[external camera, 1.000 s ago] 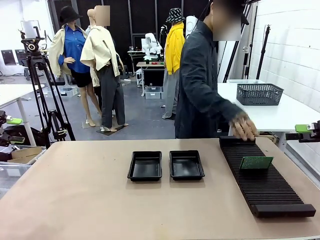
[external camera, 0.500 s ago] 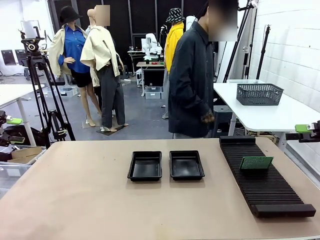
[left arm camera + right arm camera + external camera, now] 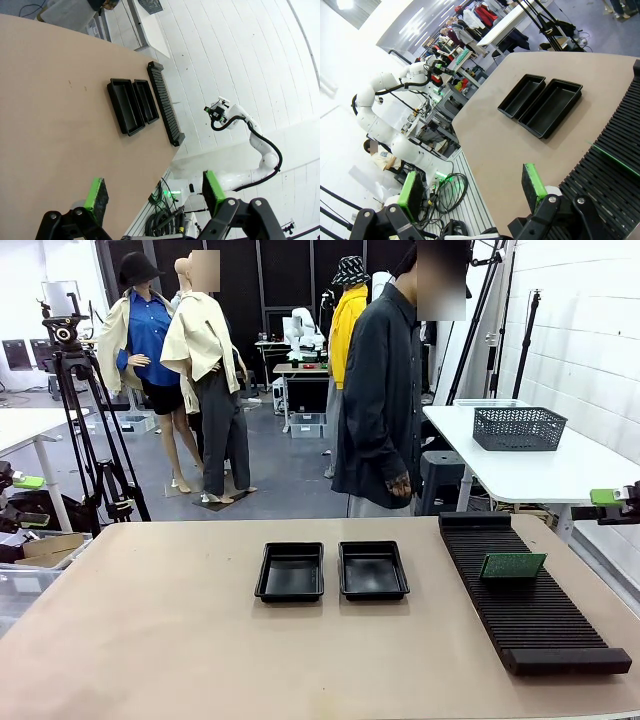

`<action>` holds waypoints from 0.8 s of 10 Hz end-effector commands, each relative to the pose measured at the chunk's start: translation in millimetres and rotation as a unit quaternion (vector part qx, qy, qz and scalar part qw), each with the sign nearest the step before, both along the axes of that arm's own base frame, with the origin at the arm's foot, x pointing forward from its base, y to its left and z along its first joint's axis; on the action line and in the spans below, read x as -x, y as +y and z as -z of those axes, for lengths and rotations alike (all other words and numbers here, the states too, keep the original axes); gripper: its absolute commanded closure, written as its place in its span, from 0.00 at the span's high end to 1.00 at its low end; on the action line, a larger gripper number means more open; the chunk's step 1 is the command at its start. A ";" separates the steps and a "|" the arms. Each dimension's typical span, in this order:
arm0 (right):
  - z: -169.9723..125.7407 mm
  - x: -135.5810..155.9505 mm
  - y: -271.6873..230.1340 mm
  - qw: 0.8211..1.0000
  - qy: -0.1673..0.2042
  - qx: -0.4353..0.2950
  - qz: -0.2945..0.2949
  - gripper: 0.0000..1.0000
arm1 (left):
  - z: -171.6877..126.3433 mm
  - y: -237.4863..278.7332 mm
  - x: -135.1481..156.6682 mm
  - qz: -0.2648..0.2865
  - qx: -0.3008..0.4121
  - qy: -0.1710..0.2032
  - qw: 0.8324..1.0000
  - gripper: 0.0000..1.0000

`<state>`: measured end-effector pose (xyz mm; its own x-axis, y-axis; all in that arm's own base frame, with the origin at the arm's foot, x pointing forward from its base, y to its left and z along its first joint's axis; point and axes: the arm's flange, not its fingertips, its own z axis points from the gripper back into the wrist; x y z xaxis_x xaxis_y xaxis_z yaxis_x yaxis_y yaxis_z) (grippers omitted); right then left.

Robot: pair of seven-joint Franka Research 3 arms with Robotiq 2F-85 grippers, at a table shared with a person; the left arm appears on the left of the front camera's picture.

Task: Inspect and transfer BCBs to ESD trays.
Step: Pick up the Blank PCB from the PCB Rack and place it in the left ESD tray.

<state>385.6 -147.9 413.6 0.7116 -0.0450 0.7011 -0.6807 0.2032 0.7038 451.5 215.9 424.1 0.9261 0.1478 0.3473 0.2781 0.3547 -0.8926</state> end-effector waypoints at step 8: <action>0.4 1.1 0.7 1.000 0.006 -0.003 -0.002 1.00 | -1.4 0.0 0.7 -0.005 -0.001 0.008 1.000 1.00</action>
<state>385.6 -147.9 413.6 0.7116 -0.0450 0.7011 -0.6807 0.2032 0.7038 451.5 215.9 424.1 0.9261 0.1478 0.3472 0.2781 0.3547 -0.8927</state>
